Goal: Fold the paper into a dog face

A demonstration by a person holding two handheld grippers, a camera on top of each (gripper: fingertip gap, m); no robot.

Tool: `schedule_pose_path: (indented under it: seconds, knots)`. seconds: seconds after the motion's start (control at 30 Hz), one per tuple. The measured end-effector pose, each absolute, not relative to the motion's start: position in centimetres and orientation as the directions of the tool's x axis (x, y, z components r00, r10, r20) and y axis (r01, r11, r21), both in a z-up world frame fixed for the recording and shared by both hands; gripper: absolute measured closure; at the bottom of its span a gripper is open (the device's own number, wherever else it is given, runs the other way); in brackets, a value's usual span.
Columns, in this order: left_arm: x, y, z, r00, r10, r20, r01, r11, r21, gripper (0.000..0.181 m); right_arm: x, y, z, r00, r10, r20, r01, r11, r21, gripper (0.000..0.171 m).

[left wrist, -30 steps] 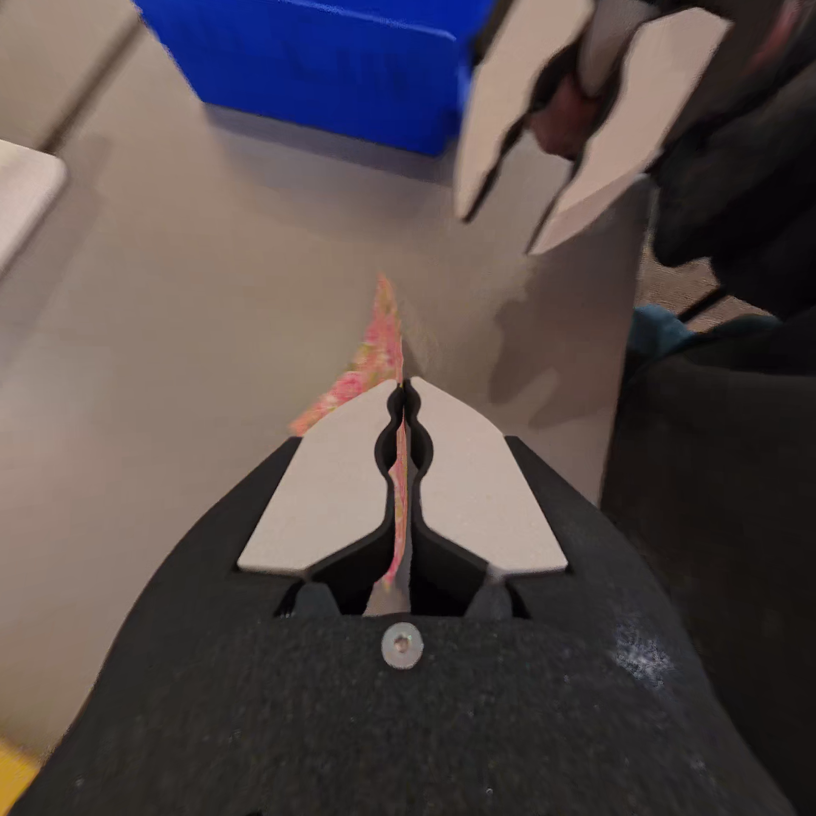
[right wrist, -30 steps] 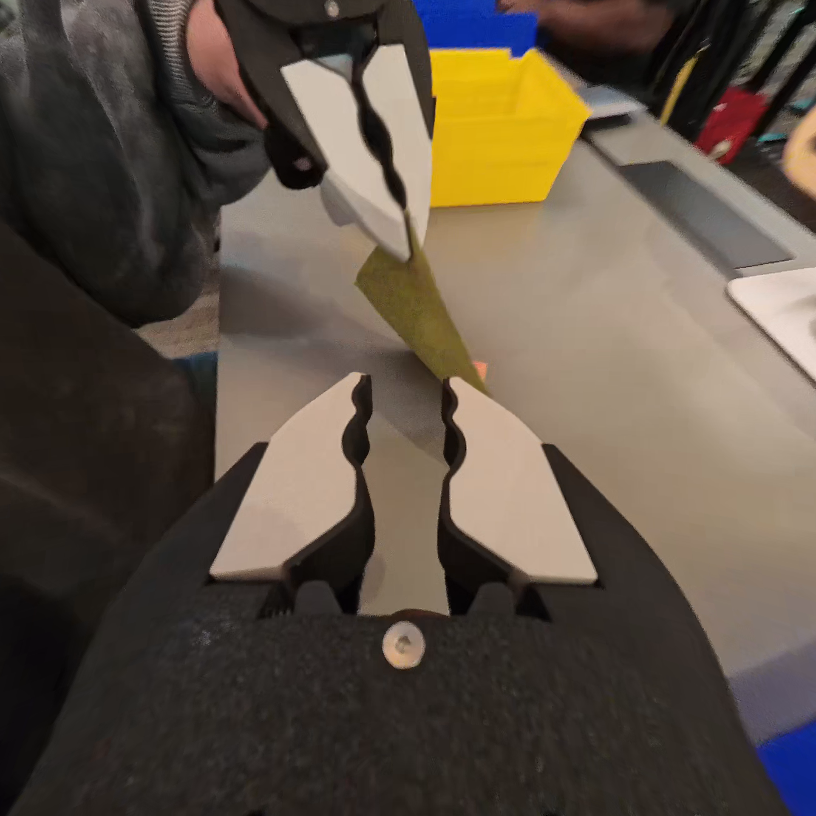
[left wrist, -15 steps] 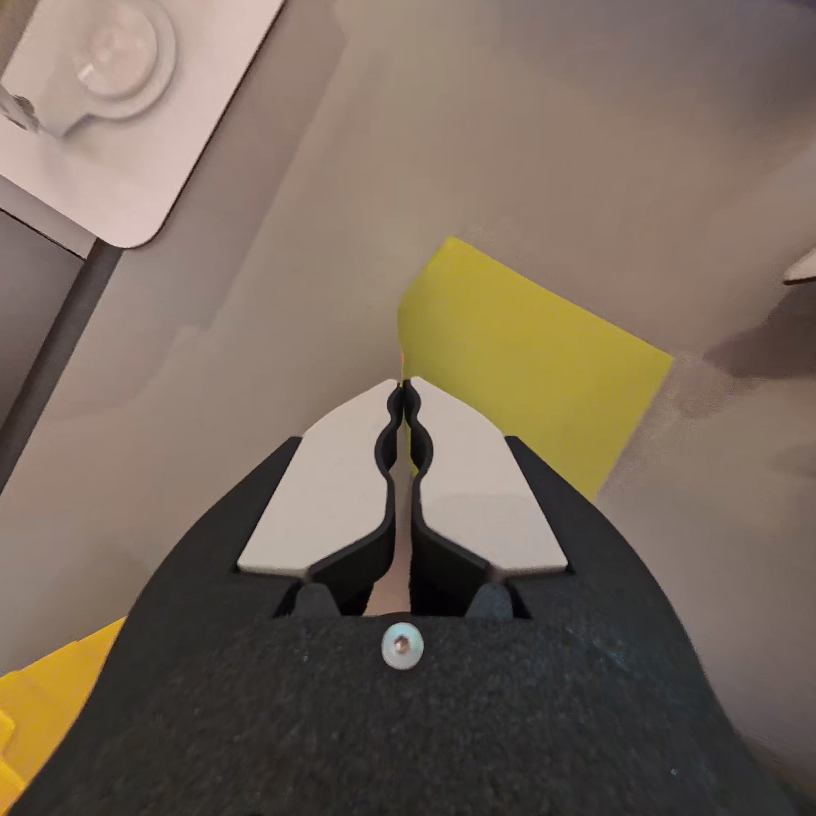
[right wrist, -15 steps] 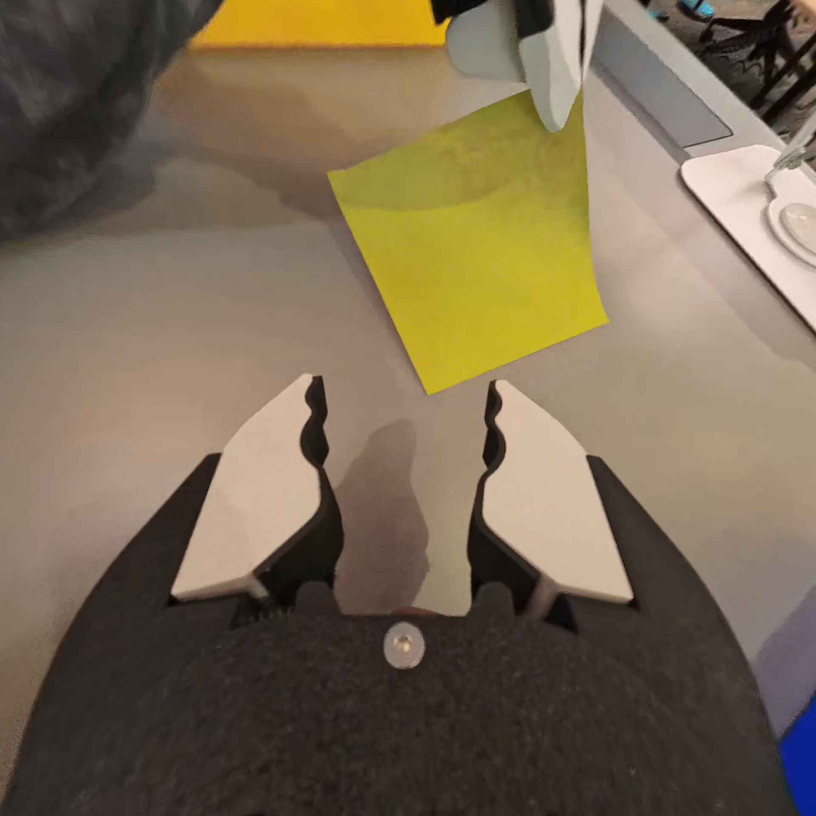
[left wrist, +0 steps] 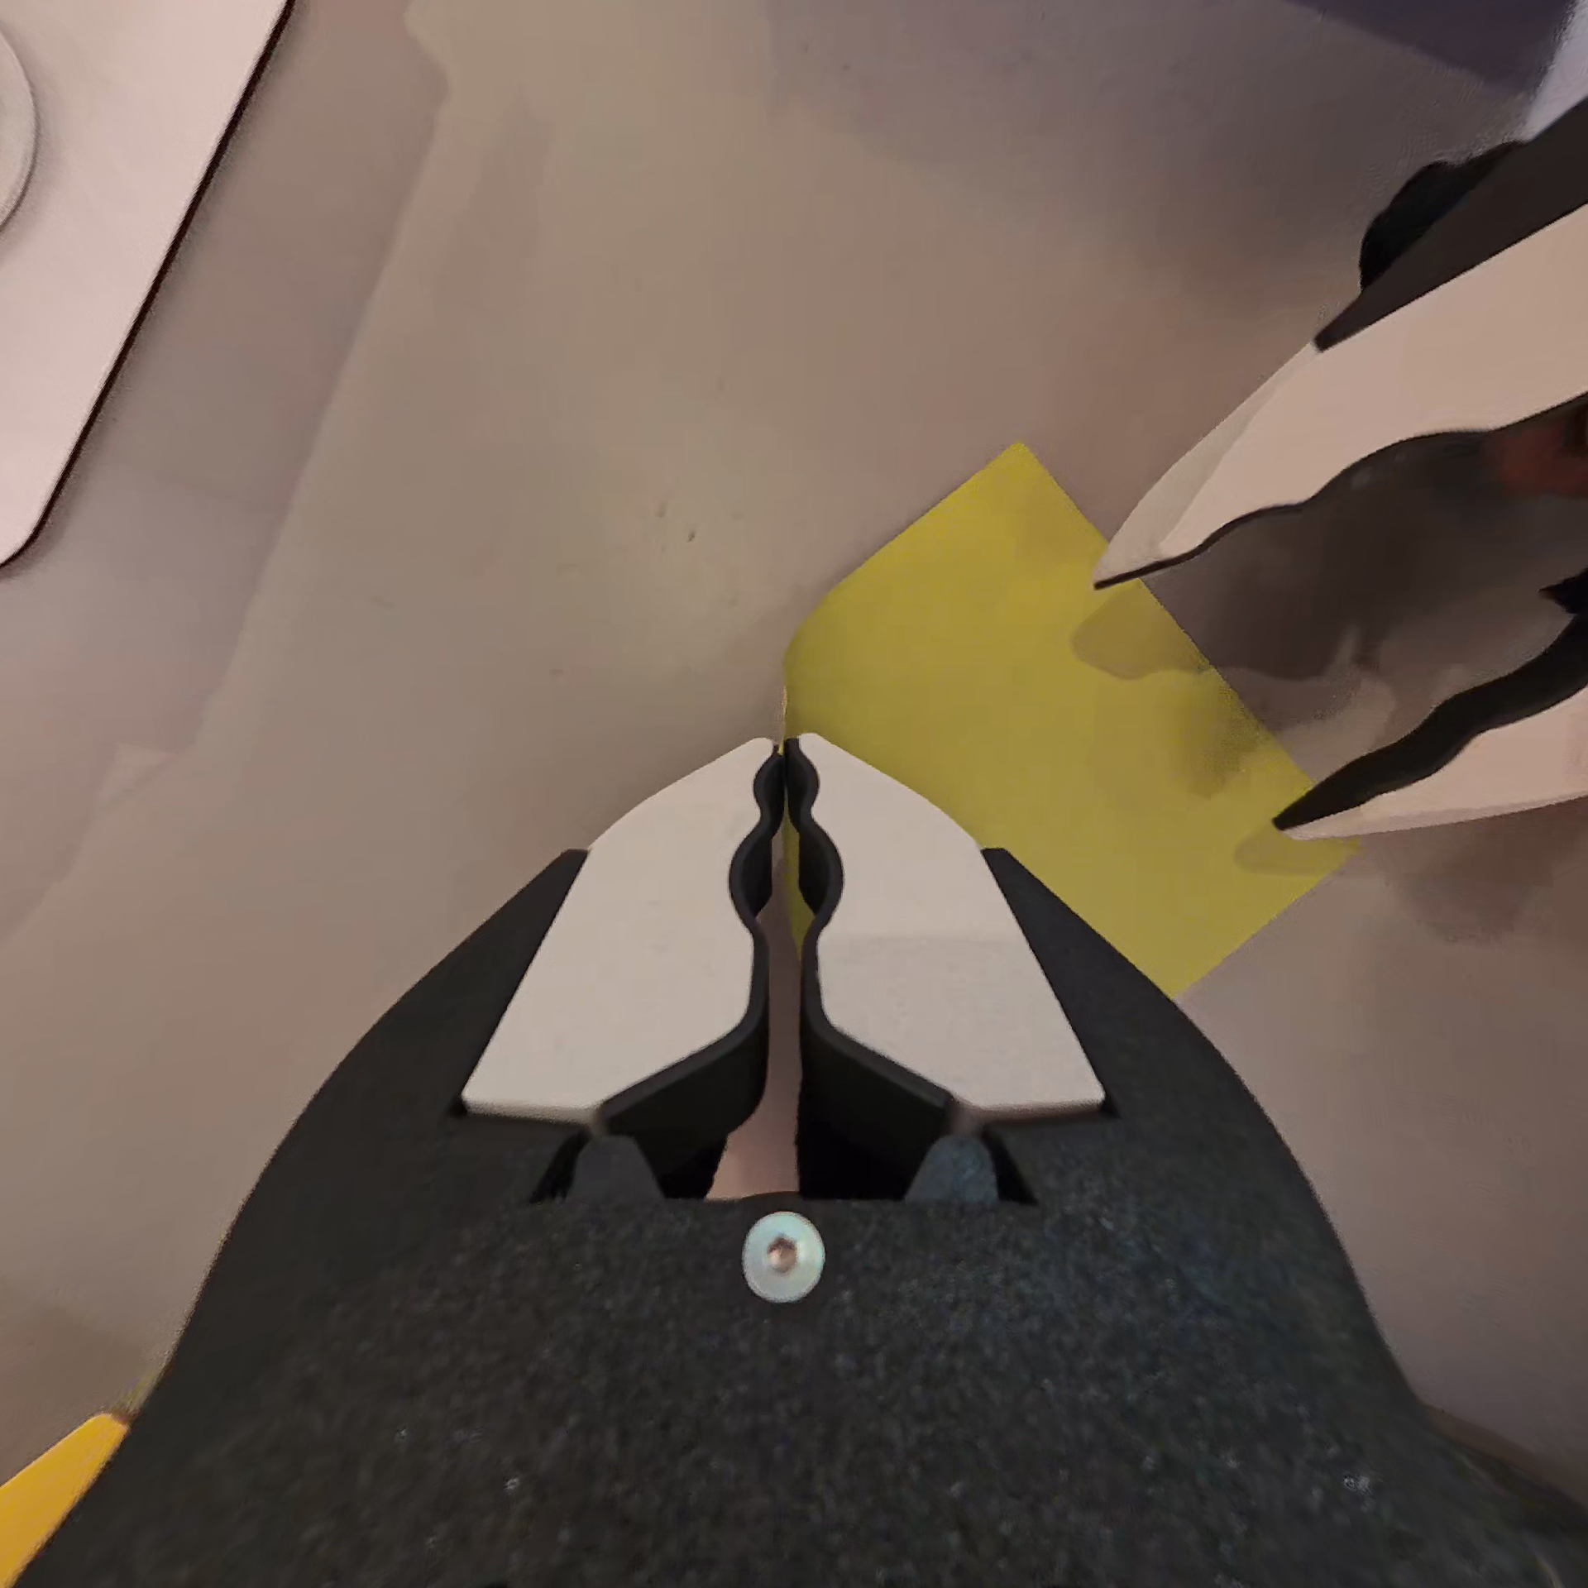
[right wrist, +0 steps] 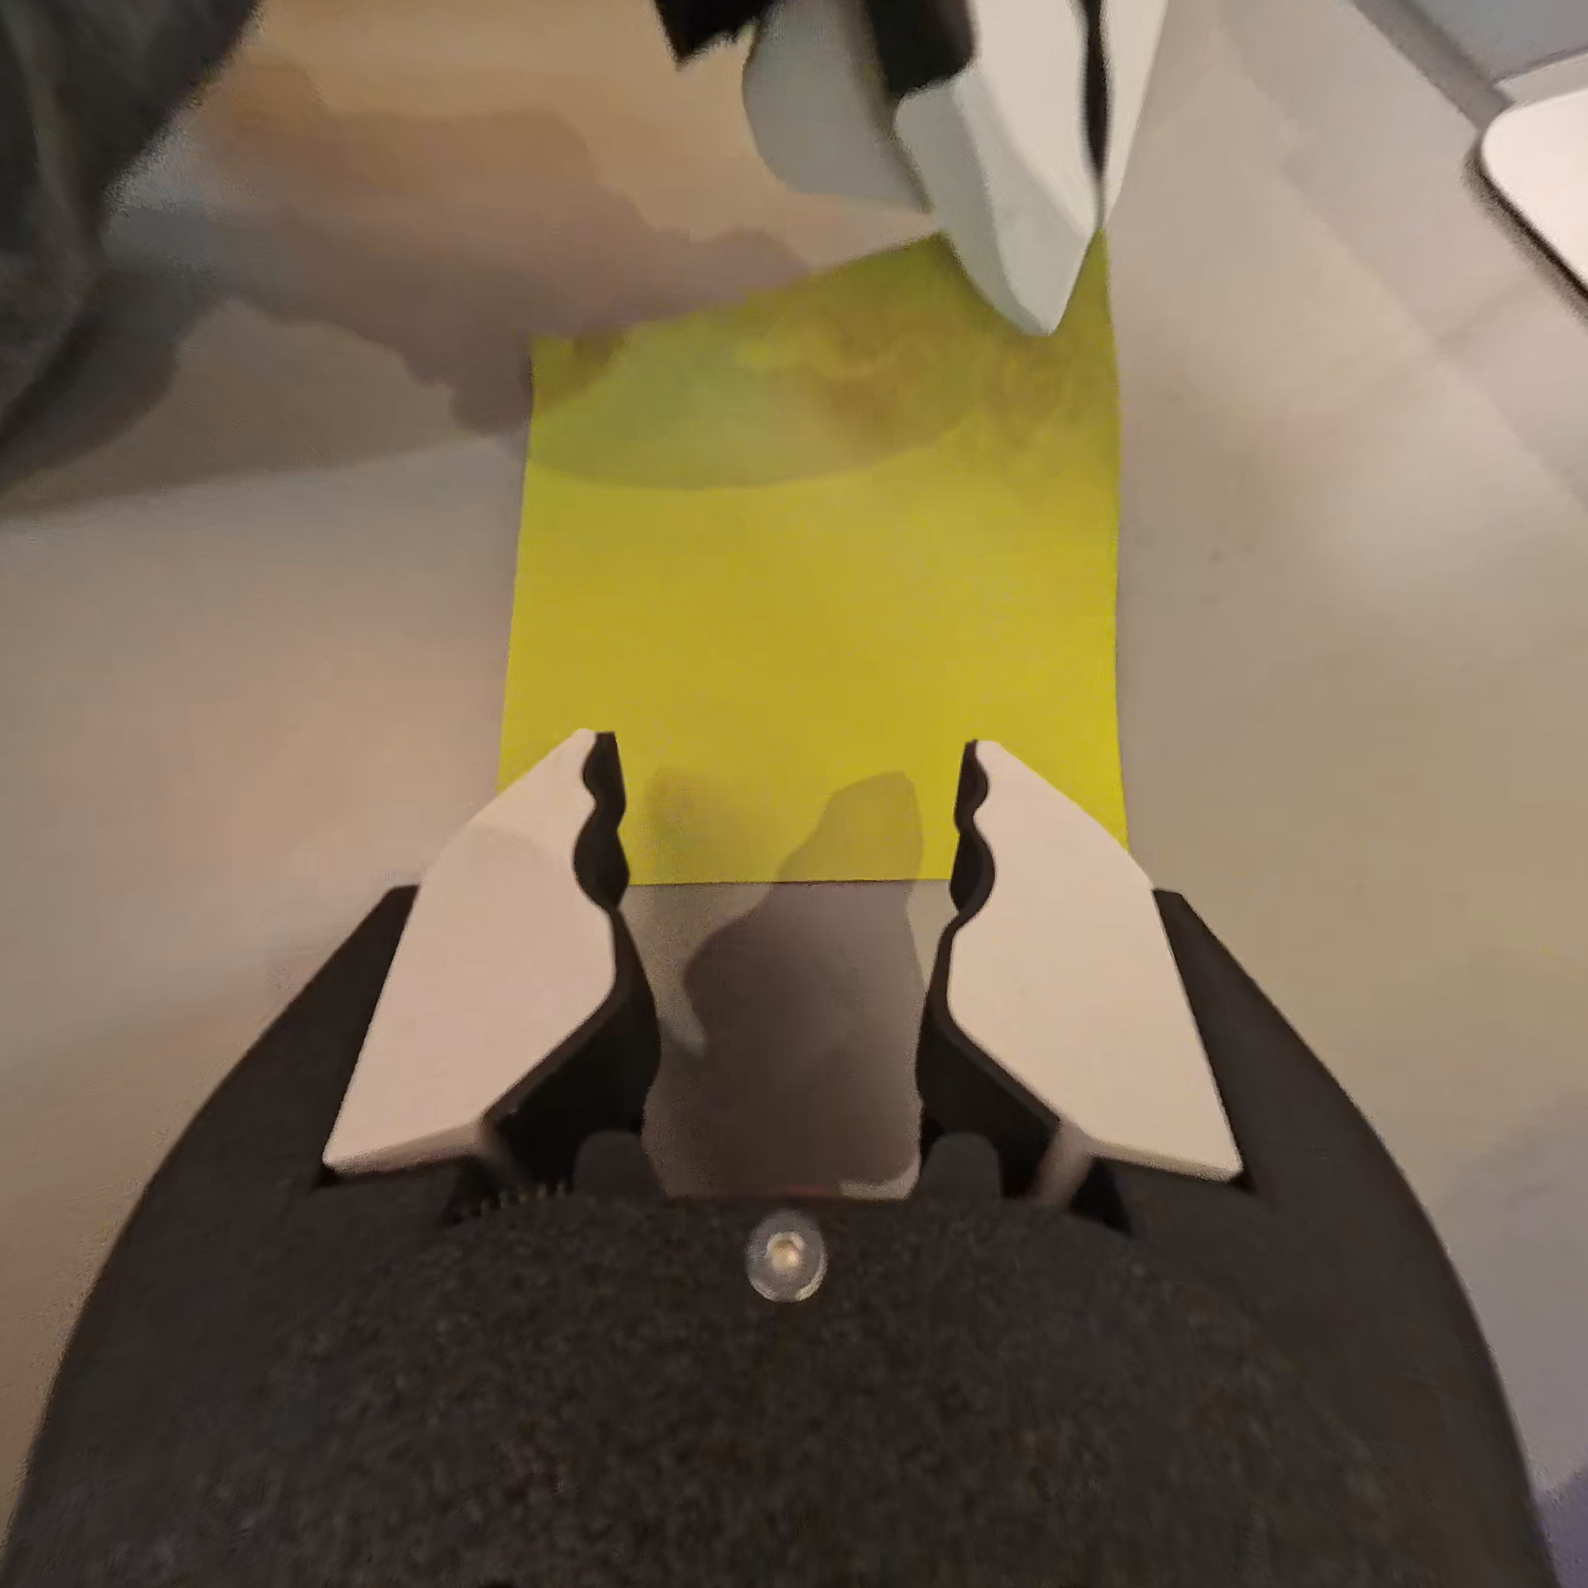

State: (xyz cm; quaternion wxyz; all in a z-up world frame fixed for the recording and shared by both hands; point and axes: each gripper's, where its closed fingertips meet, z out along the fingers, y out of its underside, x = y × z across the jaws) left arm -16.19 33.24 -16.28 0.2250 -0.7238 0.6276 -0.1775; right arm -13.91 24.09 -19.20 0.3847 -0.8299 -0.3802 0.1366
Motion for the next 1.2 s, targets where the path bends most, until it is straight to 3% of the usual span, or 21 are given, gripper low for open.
schedule_pose_path:
  seconds: [0.03,0.3,0.7,1.2]
  knots:
    - [-16.1,33.2,-16.5,0.145,-0.989,-0.027,-0.832,-0.107,-0.544,0.181,-13.6,23.9,-19.9,0.671,0.736,0.092,0.561,-0.422,-0.712,0.094]
    - [-15.3,33.1,-17.0,0.128,-0.991,-0.033,-0.844,-0.091,-0.528,0.181,-12.4,23.5,-20.9,0.615,0.783,0.091,0.628,-0.418,-0.656,0.082]
    - [-14.8,33.0,-16.6,0.120,-0.992,-0.047,-0.843,-0.077,-0.532,0.181,-11.8,23.4,-21.3,0.639,0.769,0.012,0.569,-0.462,-0.680,0.094]
    - [-14.8,23.9,-13.2,0.046,-0.999,-0.020,-0.726,-0.020,-0.688,0.181,-11.7,23.5,-21.3,0.677,0.736,0.013,0.544,-0.488,-0.683,0.096]
